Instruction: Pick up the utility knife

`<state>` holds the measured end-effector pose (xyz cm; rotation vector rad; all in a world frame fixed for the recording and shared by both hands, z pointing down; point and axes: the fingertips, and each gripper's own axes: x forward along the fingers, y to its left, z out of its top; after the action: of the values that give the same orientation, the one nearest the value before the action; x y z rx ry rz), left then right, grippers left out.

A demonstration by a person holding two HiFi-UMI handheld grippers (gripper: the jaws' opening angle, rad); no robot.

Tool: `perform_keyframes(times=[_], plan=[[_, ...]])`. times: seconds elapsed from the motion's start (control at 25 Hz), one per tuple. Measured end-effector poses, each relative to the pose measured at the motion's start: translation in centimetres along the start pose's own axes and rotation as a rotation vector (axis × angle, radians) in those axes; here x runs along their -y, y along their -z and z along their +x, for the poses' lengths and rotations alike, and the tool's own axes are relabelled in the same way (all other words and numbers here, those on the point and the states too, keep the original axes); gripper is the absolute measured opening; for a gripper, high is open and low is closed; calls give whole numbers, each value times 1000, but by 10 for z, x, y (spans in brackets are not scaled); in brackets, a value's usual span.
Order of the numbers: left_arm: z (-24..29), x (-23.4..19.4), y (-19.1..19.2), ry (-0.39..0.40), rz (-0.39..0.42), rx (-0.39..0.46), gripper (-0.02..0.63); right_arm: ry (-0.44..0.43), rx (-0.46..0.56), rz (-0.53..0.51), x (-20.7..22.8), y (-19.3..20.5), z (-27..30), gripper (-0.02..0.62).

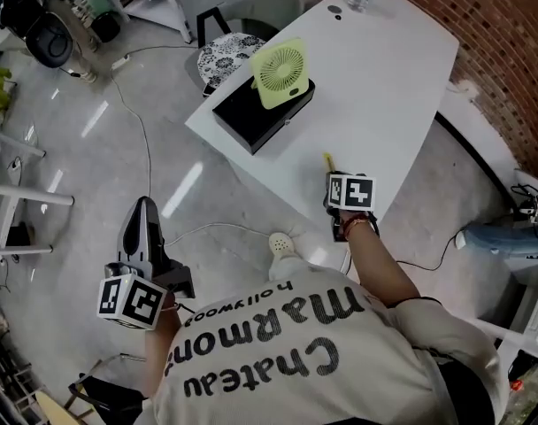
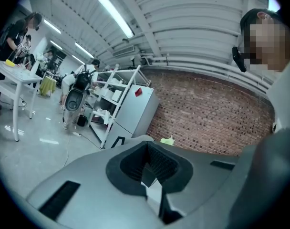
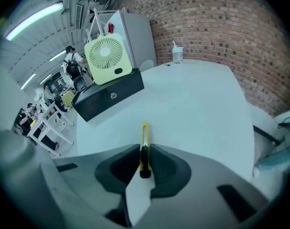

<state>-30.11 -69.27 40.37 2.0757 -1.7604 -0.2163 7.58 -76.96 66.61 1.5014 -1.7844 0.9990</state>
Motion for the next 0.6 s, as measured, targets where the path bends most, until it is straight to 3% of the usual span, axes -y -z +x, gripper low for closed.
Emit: perform_keyframes(times=[0.6], plan=[[-27,40,-7,136,-2,16,0,-5,125,77,-7,10,-72,64]])
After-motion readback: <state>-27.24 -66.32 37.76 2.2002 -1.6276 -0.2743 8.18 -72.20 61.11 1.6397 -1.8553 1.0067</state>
